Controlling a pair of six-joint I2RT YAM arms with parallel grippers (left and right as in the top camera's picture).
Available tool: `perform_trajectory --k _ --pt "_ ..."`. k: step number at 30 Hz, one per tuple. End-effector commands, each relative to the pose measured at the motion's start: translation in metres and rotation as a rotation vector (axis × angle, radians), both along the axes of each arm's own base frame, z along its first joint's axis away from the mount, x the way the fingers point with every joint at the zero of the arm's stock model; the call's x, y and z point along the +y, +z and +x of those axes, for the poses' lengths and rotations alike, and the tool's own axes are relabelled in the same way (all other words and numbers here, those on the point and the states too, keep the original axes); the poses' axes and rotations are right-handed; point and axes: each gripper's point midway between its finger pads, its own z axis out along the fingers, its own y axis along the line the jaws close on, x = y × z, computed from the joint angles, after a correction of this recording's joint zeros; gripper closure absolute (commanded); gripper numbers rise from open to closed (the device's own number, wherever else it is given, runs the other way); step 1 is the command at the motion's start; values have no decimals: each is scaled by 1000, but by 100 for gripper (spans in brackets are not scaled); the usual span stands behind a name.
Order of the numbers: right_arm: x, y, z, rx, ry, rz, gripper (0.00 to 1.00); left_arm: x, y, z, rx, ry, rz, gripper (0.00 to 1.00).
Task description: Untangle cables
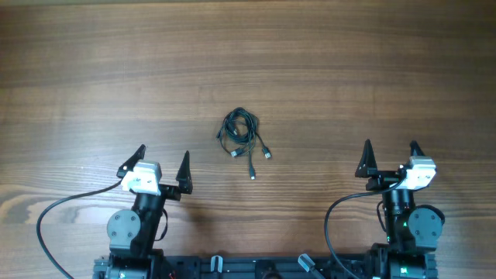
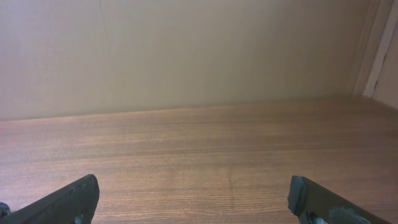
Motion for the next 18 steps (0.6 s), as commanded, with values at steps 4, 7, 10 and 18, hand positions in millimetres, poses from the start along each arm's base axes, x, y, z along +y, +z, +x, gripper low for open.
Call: perform_trajectory --k 4,7,10,18 --pt "-1 1 0 -7 -8 11 0 9 -3 2 0 50 12 0" --pt "-1 1 0 -7 -8 11 0 9 14 2 -63 51 -13 0" --pt "-1 1 0 -7 -8 11 0 6 31 0 -84 35 -111 0" --pt "-1 1 0 -7 -8 11 0 -2 82 -10 10 -4 -274 0"
